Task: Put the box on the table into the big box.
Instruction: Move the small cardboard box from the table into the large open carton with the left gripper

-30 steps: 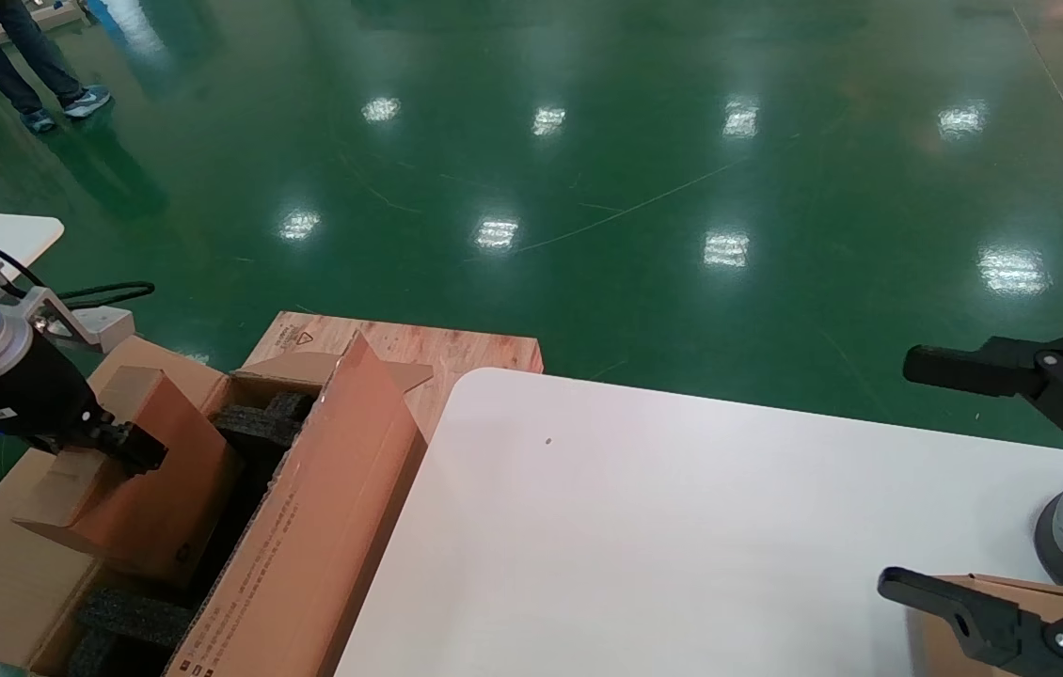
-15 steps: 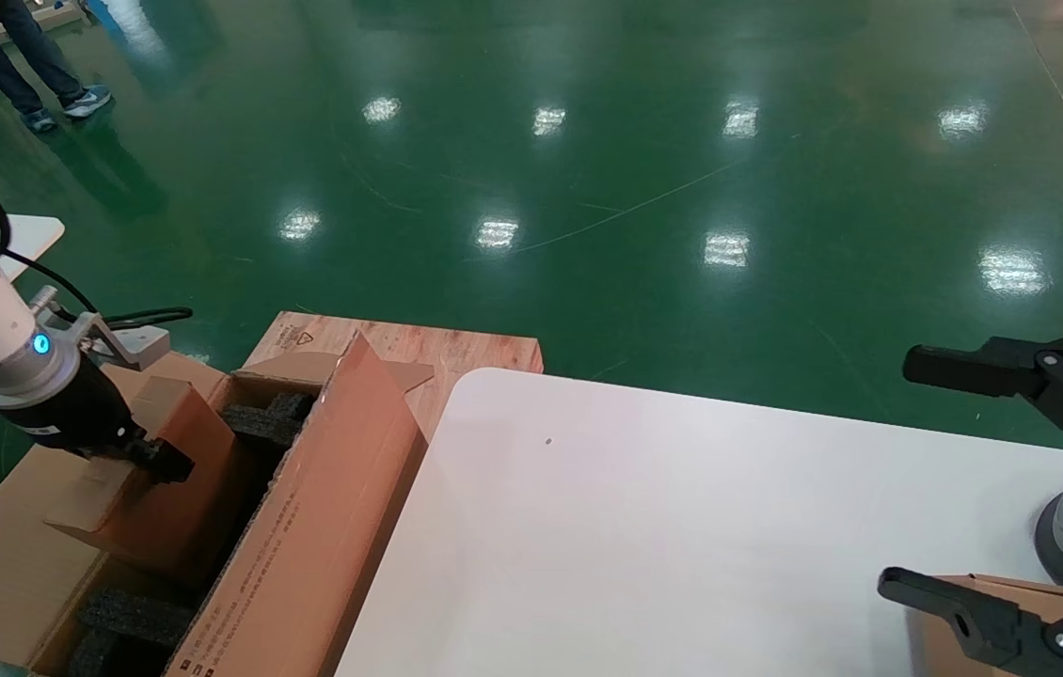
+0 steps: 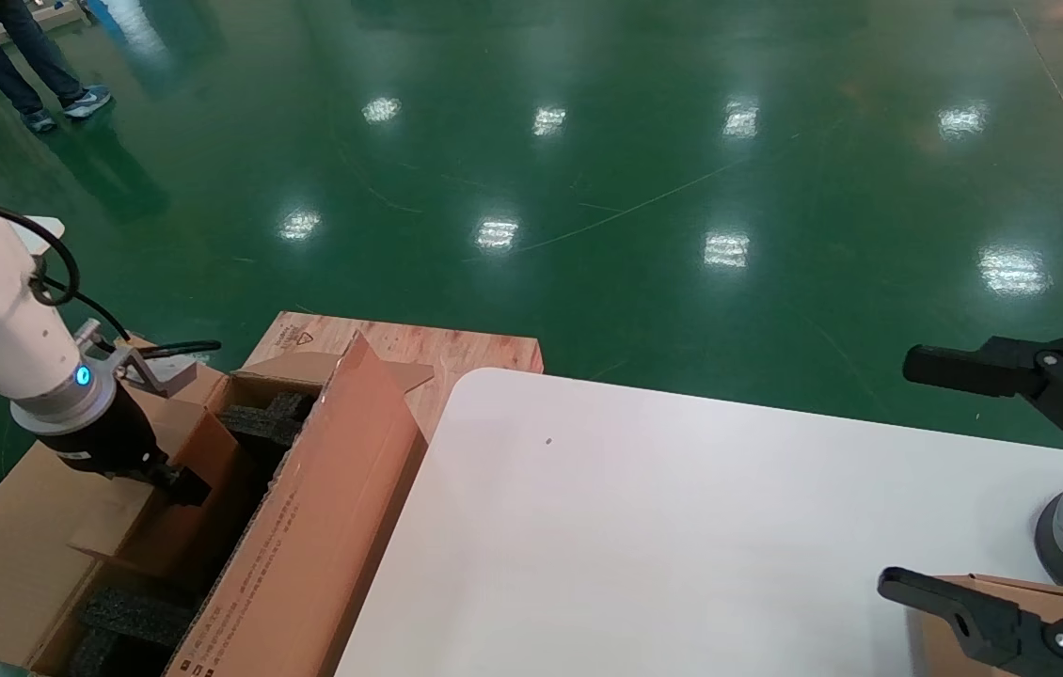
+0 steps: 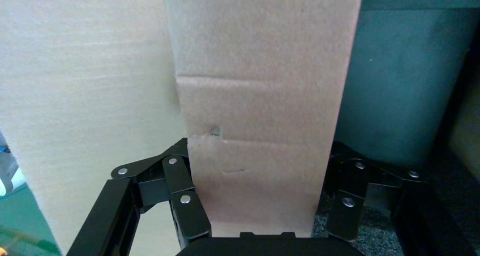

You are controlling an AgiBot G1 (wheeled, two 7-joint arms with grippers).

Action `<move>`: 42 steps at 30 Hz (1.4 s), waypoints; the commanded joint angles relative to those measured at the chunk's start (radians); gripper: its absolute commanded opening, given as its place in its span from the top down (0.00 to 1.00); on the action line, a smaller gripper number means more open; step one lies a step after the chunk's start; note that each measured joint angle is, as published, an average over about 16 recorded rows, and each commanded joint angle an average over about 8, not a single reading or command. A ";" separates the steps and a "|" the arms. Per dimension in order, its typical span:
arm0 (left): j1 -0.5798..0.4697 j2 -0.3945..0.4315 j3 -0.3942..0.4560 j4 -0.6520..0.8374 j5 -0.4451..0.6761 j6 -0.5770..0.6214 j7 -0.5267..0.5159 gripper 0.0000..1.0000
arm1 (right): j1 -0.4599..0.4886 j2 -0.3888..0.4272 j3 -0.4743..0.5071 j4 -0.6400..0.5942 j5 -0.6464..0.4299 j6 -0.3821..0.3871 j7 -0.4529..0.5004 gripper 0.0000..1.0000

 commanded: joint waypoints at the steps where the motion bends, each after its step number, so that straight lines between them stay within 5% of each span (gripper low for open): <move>1: 0.015 0.006 -0.001 0.009 -0.001 -0.004 0.001 0.68 | 0.000 0.000 0.000 0.000 0.000 0.000 0.000 0.00; 6: 0.034 0.017 -0.001 0.027 -0.003 -0.005 0.005 0.06 | 0.000 0.000 0.000 0.000 0.000 0.000 0.000 0.00; 7: 0.037 0.019 -0.001 0.030 -0.003 -0.005 0.006 0.00 | 0.000 0.000 0.000 0.000 0.000 0.000 0.000 0.00; 42: 0.054 0.029 0.000 0.048 -0.002 -0.004 0.010 0.00 | 0.000 0.000 0.000 0.000 0.000 0.000 0.000 0.00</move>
